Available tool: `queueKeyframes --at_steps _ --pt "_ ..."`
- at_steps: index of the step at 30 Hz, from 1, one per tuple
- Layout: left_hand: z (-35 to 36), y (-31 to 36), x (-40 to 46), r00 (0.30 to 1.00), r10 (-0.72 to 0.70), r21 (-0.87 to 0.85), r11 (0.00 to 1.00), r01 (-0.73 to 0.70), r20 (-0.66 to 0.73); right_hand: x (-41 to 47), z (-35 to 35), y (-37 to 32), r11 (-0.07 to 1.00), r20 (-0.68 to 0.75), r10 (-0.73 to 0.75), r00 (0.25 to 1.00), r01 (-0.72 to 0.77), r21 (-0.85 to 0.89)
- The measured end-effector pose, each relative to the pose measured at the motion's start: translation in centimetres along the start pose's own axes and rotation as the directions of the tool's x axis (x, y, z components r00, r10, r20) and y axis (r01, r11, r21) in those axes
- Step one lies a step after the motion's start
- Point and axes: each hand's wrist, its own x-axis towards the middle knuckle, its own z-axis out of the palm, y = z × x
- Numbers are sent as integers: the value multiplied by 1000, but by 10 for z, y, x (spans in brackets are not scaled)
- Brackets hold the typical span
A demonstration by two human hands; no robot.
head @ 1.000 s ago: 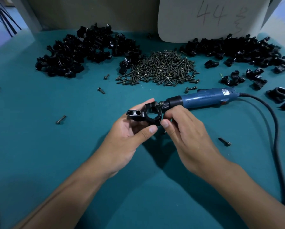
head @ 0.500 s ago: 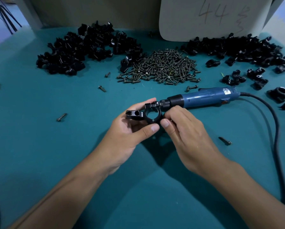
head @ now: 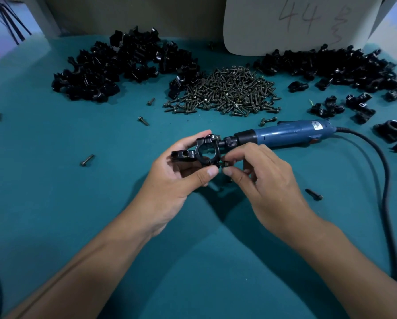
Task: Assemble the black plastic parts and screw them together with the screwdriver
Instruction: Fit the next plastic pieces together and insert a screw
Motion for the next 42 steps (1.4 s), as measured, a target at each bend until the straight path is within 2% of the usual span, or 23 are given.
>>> queueKeyframes --at_steps 5,11,19,27,32,39,42 --pt "1 0 -1 999 37 43 998 -37 -7 1 -3 -5 947 16 186 982 -184 262" --pt "0 4 -1 1000 26 52 998 -26 -4 3 -5 -6 849 28 237 971 -221 480" --pt "1 5 -3 1000 25 92 995 -25 1 2 -7 -6 903 -26 253 967 -227 364" --pt "2 9 -4 998 64 142 988 -65 10 3 -4 -9 847 44 316 948 -303 438" --pt "4 12 -4 995 97 139 986 -95 -11 4 -7 -6 840 95 293 951 -303 450" --pt "2 13 -3 995 102 134 986 -102 3 3 -8 -8 943 45 202 978 -206 260" --pt "2 14 -4 994 112 126 986 -113 14 3 -7 -8 989 21 78 997 -80 128"
